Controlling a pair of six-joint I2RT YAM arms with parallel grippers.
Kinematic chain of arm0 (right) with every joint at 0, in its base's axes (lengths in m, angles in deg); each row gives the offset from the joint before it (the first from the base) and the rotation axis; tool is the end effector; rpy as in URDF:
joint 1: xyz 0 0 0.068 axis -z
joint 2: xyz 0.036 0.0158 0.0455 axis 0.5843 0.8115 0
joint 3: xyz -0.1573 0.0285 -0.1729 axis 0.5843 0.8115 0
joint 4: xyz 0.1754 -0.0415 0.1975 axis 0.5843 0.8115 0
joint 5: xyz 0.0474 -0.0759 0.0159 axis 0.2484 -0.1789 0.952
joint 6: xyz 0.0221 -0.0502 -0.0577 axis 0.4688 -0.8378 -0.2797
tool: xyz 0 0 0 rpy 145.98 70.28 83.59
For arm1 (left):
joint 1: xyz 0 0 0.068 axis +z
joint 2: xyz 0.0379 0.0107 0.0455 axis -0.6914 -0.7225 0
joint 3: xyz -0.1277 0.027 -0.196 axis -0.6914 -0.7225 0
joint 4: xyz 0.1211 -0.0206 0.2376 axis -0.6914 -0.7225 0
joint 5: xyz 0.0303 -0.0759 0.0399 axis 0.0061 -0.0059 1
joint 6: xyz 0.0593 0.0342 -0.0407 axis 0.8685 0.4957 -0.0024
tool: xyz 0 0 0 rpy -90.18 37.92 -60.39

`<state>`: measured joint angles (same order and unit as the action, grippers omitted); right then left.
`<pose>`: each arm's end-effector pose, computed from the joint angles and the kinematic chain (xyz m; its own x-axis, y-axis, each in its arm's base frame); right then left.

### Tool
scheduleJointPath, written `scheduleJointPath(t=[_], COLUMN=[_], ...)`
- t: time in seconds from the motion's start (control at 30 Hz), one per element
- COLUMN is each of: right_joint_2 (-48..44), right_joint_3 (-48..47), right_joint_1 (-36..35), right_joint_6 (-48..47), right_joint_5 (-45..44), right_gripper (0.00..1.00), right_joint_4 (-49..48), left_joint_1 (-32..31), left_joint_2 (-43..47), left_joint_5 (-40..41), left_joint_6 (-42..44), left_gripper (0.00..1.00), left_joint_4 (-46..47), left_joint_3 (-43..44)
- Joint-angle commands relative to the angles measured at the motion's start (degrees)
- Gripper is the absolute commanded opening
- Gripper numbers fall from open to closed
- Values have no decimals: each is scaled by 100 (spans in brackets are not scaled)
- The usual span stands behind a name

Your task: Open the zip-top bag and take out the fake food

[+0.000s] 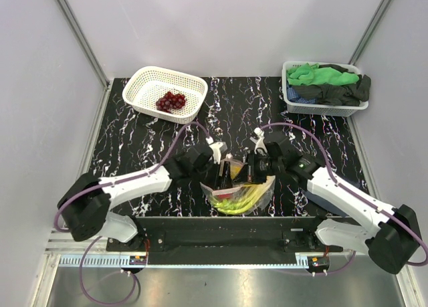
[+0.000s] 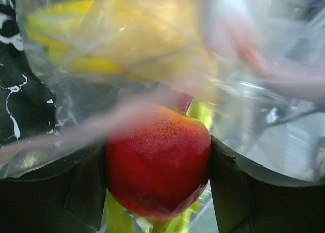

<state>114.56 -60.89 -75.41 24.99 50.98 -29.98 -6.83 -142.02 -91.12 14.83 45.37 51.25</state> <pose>0.1970 0.2037 0.2099 -0.9429 0.0188 -0.3325 -0.2468 0.6310 0.7355 0.1872 -0.2603 0.1313 -0.8930 0.1683 -0.4174 0.4094 0.6890 -0.5981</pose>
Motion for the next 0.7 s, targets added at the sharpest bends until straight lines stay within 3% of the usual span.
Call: scheduleJointPath(t=[0.0,0.2,0.43,0.53,0.67], right_joint_2=[-377,-711,-905,-879,-616], right_joint_3=[235,516,771,737,237], right_joint_1=[-33,-42,-42,-33,-33], right_joint_6=[-369,-422,-448,-527,-668], right_joint_5=[-285,-496,-637,-594,-453], right_gripper=[0,0,0,0,0], right_joint_4=[16,139,174,192,253], left_joint_1=[20,29,248,486,548], left_joint_2=[706,1067,1796,1771,1105], left_joint_5=[124,-78,-33,-454,-632], left_joint_6=[326,563,704,669,590], left_gripper=[0,0,0,0,0], left_joint_4=[-668,-1187,-1144,-828,-959], left_joint_3=[507,754,833,1043,1535])
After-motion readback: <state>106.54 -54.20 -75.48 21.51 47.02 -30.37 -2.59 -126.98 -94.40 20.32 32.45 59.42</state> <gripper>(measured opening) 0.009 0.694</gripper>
